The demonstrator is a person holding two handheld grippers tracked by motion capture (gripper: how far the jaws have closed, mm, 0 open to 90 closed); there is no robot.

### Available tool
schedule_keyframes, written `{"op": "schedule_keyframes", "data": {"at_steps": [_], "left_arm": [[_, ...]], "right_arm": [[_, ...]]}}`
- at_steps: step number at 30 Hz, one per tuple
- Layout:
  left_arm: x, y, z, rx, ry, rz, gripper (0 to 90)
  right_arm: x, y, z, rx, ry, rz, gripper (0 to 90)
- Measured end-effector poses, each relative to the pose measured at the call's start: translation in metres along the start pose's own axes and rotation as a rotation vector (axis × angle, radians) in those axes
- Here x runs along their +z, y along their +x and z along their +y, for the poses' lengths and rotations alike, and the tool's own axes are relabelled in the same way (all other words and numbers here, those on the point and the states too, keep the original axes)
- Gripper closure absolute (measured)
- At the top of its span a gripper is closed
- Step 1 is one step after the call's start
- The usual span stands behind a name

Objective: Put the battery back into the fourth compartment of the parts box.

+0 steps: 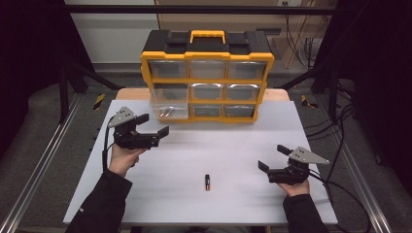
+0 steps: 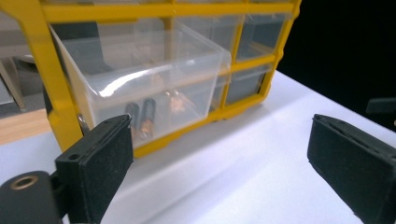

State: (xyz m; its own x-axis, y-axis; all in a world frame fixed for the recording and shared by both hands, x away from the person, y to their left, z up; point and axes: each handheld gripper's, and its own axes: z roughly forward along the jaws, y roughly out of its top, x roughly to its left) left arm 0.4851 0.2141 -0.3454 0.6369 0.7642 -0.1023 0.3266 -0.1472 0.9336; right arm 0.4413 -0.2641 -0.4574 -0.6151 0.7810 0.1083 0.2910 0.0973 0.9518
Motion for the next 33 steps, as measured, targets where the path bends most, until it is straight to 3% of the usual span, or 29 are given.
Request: {"op": "schedule_keyframes", "data": {"at_steps": [5, 12, 23, 33], "left_arm": [[0.000, -0.012, -0.017, 0.001, 0.008, -0.030, 5.4], [0.007, -0.029, -0.036, 0.012, 0.063, -0.055, 4.6], [0.029, -0.065, -0.061, 0.056, 0.117, -0.108, 4.8], [0.053, -0.087, -0.084, 0.094, 0.213, -0.150, 5.0]], "right_arm": [[0.000, 0.000, 0.000, -0.003, 0.000, 0.002, 0.2], [0.000, 0.000, 0.000, -0.004, -0.001, 0.002, 0.2], [0.000, 0.000, 0.000, -0.005, 0.002, 0.004, 0.2], [0.001, 0.001, -0.001, -0.009, 0.006, 0.003, 0.2]]}}
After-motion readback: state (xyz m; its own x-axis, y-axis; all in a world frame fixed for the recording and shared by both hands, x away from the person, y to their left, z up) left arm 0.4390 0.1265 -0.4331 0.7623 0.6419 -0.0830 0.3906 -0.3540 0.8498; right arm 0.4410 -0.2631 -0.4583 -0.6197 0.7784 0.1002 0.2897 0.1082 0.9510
